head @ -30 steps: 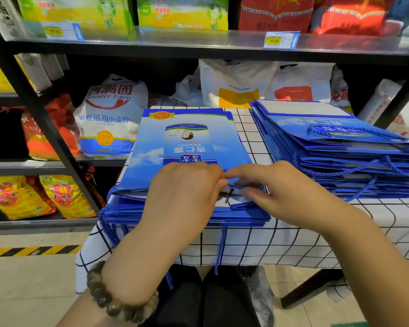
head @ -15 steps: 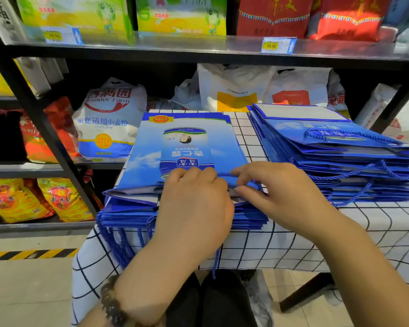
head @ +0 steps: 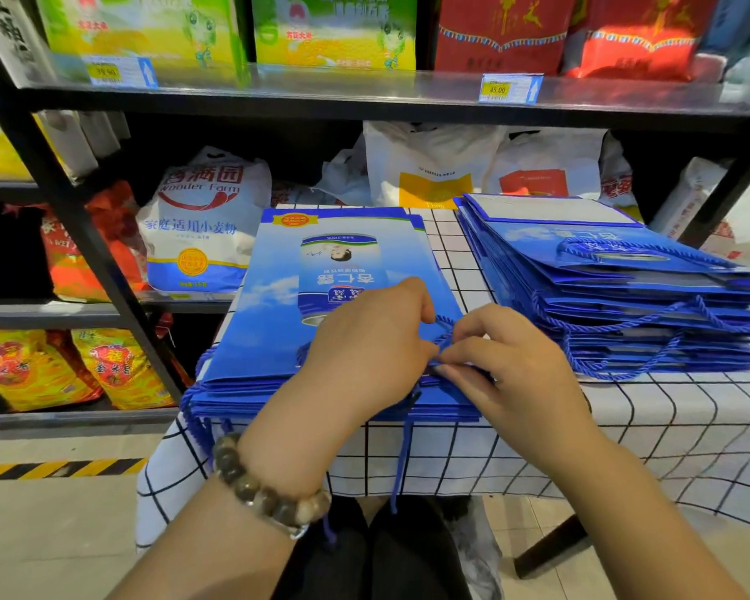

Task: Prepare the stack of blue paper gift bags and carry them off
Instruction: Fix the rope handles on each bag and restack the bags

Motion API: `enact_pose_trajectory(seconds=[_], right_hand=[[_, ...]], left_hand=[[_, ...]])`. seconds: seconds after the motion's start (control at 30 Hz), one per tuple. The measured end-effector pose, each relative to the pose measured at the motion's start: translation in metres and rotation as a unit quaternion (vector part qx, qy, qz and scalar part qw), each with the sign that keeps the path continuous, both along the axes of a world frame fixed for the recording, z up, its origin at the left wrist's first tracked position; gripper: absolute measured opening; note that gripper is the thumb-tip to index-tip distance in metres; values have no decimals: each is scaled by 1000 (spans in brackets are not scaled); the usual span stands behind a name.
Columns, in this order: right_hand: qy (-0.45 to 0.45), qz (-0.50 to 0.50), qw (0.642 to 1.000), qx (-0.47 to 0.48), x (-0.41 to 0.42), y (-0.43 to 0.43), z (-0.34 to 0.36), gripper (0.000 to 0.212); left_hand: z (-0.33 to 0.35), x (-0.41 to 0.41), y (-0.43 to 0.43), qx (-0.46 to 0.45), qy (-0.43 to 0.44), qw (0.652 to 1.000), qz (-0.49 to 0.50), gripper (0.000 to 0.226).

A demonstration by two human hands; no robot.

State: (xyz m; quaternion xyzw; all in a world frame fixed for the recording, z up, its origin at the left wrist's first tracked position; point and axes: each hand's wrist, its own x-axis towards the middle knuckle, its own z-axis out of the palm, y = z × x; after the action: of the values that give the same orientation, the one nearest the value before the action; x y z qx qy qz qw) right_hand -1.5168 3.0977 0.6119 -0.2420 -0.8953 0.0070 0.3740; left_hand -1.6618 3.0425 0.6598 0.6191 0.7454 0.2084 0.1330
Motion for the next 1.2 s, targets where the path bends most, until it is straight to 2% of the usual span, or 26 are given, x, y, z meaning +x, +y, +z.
enact_pose_trajectory(seconds=[0.13,0.27,0.33,0.4,0.47,0.53,0.6,0.67,0.73,0.9,0.97,1.03,1.07,1.13,1.2], right_hand=[[-9,14,1000,-10,2,-1,-4,24],[-22,18,999,-32,3,-3,-4,23],[-41,26,998,-32,3,-3,-4,23],[-34,36,994,-93,4,-2,-1,30],[4,-6,981,-196,4,0,9,40],[10,-109,965,-240,2,6,19,37],[-55,-191,943,-267,-4,16,24,34],[-127,-218,924,-287,-12,21,27,43],[-159,-223,913,-301,-20,24,27,52],[-143,-199,906,-345,-25,24,26,57],[-118,-170,905,-371,-23,24,27,47],[-72,-125,911,-386,-19,26,34,28],[-33,-101,905,-412,-17,25,39,30],[44,-41,877,-478,-12,21,51,46],[53,21,865,-498,-8,18,60,51]], left_hand=[[-3,2,5,17,13,1000,20,24],[0,-15,7,83,9,990,110,20],[0,-21,6,54,34,994,88,15],[-1,-26,1,16,68,996,56,13],[1,-36,-5,-4,84,994,69,21],[4,-52,-12,-3,122,985,122,28],[6,-70,-18,-2,157,970,184,35],[4,-85,-23,-29,192,956,222,38],[1,-93,-26,-59,202,949,233,37],[-9,-104,-30,-15,128,966,224,29],[-11,-112,-33,30,66,973,217,29],[-14,-123,-40,56,-17,978,201,48],[-15,-127,-44,64,-53,978,190,53],[-18,-134,-50,84,-106,976,173,56],[-22,-139,-54,104,-150,969,167,56]])
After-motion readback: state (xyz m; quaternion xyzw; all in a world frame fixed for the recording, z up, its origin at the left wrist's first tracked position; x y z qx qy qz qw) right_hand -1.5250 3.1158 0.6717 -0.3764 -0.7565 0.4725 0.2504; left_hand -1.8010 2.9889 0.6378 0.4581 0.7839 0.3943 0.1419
